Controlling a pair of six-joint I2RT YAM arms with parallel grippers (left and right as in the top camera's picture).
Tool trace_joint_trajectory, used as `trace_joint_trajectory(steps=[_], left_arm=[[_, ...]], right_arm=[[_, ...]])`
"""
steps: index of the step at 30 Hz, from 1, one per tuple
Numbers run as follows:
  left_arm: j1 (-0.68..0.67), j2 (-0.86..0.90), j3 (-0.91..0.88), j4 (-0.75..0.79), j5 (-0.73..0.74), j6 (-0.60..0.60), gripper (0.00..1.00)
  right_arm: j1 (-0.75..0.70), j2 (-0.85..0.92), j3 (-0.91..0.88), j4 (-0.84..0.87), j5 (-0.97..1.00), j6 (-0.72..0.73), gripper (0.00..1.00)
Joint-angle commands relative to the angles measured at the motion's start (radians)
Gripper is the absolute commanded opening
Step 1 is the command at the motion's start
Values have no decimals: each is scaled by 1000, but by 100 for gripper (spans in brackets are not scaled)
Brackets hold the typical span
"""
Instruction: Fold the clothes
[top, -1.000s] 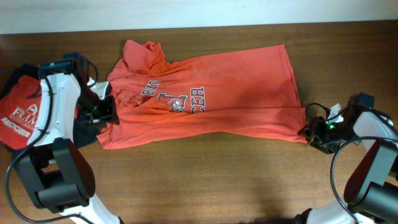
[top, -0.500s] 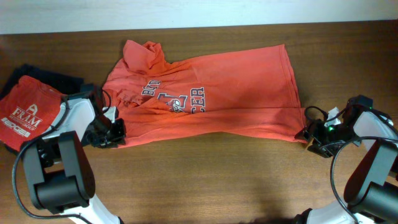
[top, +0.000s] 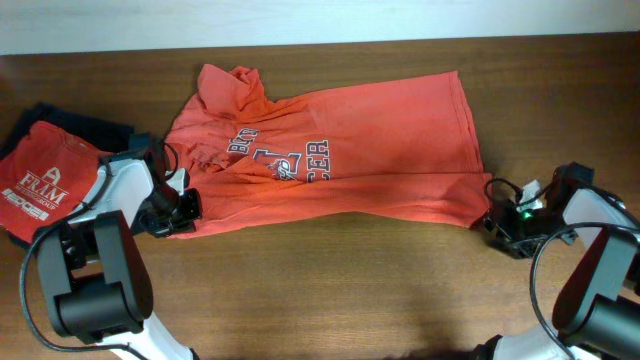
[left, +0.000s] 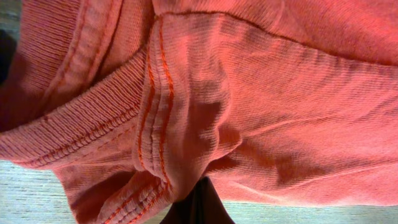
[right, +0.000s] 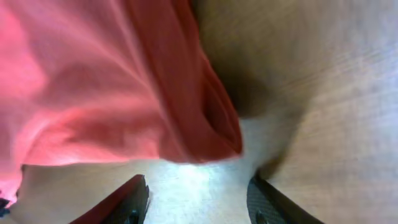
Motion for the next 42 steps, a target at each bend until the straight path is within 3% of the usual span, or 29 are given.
trace_joint_trajectory(steps=[1, 10, 14, 18, 20, 28, 31, 35, 36, 37, 38, 42], left_arm=[[9, -17, -10, -2, -11, -6, 1], [8, -17, -10, 2, -11, -6, 1], [9, -17, -10, 10, -11, -6, 1], [10, -17, -10, 6, -11, -6, 1], [16, -17, -10, 6, -11, -6, 0], [95, -27, -10, 6, 28, -27, 0], [130, -71, 4, 10, 30, 22, 0], [130, -117, 32, 10, 88, 93, 0], [124, -123, 34, 10, 137, 135, 2], [115, -129, 34, 10, 154, 140, 18], [108, -129, 34, 10, 155, 143, 24], [65, -127, 34, 24, 155, 211, 28]], right_arm=[[-1, 6, -57, 115, -39, -6, 57], [-1, 6, -57, 166, -35, -6, 46], [-1, 6, -57, 190, 26, -6, 20], [-2, 6, -54, 193, 86, 12, 7], [-2, 6, -37, 188, 138, 11, 5], [-2, 6, 19, 181, 169, 0, 5], [-2, 6, 23, 178, 168, -20, 6], [-2, 6, 23, 170, 163, -23, 16], [-2, 6, 23, 170, 163, -23, 25], [-2, 6, 23, 169, 163, -22, 32], [-2, 6, 23, 167, 159, -22, 33], [-2, 6, 23, 155, 153, -15, 38]])
